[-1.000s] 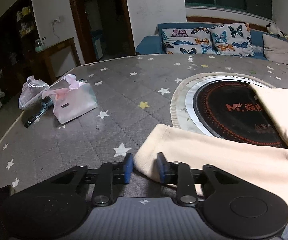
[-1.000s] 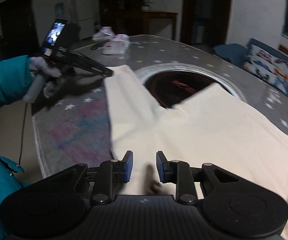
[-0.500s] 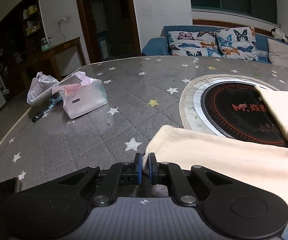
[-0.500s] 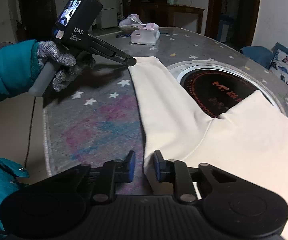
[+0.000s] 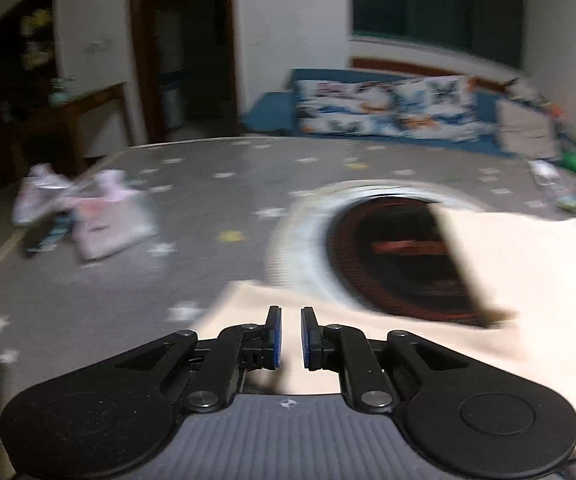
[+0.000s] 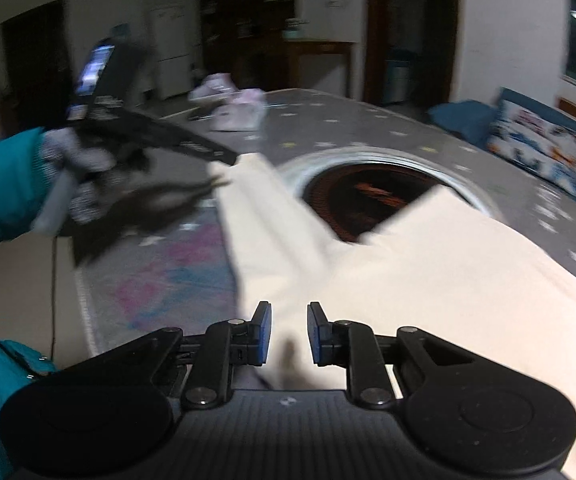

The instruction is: Fold clothes

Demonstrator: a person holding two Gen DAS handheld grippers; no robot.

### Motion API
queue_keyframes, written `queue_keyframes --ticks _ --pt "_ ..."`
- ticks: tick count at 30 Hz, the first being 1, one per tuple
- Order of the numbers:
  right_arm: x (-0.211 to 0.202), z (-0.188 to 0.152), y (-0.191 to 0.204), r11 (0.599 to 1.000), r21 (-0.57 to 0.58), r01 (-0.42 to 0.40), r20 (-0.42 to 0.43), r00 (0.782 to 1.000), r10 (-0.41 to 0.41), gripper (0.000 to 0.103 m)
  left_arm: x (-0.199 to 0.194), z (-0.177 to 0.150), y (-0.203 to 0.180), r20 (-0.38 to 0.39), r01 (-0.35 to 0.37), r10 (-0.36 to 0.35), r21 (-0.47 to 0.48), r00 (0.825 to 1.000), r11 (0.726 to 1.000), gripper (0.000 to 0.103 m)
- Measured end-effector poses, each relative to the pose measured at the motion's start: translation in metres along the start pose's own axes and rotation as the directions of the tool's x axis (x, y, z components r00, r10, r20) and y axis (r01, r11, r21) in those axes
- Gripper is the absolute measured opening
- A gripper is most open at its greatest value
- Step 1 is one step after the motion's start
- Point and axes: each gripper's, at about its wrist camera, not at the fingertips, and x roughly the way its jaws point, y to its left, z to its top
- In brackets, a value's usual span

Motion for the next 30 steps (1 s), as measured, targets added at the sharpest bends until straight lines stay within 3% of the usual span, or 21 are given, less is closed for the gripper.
queue_keyframes --ticks 3,7,12,21,30 --pt "-0.012 -0.012 -0.024 0.994 0.079 0.077 -0.005 0.997 -0.077 0.019 -0.005 0.003 -0.03 0.002 0.117 -0.117 0.015 0.993 0.993 0.012" --pt "-0.021 -0.03 -0.048 0.975 0.16 0.155 -0.018 0.988 -0.154 0.019 -0.01 0.006 -0.07 0.001 0.267 -0.267 0.035 0.964 0.963 0.012" --pt "-0.024 -0.047 -0.063 0.958 0.22 0.184 -0.033 0.983 -0.181 0.019 0.007 0.009 -0.102 -0.022 0.366 -0.366 0.011 0.93 0.93 0.012" --pt "-0.015 -0.055 -0.067 0.954 0.245 0.174 -0.044 0.985 -0.168 0.019 0.037 0.004 -0.088 -0.075 0.296 -0.3 -0.065 0.951 0.953 0.012" --pt "-0.021 -0.054 -0.069 0.951 0.252 0.177 -0.027 0.984 -0.176 0.019 0.032 0.013 -0.091 -0.044 0.311 -0.314 -0.055 0.948 0.949 0.012"
